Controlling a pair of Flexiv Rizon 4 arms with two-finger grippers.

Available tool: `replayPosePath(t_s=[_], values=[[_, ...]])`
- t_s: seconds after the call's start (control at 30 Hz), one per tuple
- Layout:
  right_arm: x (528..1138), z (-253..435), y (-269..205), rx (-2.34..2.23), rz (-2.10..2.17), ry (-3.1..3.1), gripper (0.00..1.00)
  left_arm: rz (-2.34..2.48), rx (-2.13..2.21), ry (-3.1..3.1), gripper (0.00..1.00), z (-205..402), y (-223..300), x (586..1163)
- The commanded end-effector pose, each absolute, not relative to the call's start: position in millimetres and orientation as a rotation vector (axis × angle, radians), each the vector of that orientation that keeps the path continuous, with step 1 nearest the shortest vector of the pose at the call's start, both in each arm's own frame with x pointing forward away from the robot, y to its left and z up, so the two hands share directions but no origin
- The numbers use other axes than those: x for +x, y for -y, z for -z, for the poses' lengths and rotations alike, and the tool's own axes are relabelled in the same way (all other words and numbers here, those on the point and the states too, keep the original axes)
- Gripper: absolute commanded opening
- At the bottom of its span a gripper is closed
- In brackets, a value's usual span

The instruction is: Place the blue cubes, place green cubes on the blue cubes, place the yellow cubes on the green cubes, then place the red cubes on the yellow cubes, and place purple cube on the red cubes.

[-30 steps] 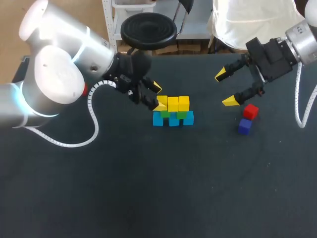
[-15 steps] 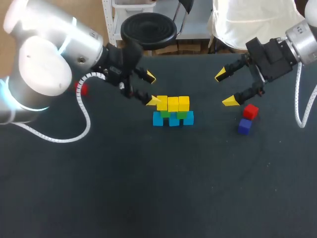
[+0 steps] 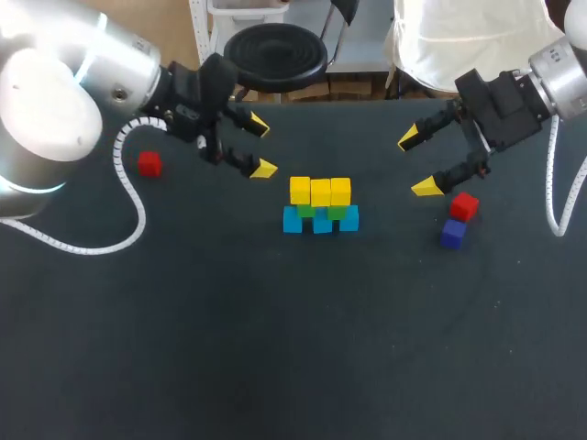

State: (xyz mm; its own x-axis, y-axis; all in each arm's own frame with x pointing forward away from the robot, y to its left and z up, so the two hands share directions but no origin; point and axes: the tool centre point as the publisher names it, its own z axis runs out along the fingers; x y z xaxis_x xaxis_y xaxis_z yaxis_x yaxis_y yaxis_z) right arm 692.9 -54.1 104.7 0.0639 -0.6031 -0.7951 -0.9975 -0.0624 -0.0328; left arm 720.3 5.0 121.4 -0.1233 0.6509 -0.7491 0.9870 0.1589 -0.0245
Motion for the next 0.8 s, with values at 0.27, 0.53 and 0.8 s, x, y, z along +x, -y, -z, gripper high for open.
replayPosePath(t_s=[0.27, 0.53, 0.8], values=[[693, -104, 54, -1.734, -0.827, -1.601, 1.00, 0.732, 1.470, -1.884, 1.00, -127, -43, 725], [693, -104, 54, -1.734, -0.827, -1.601, 1.00, 0.588, 1.399, -1.987, 1.00, -136, -94, 735], [693, -104, 54, -1.734, -0.827, -1.601, 1.00, 0.414, 1.413, -2.069, 1.00, -139, -139, 741]])
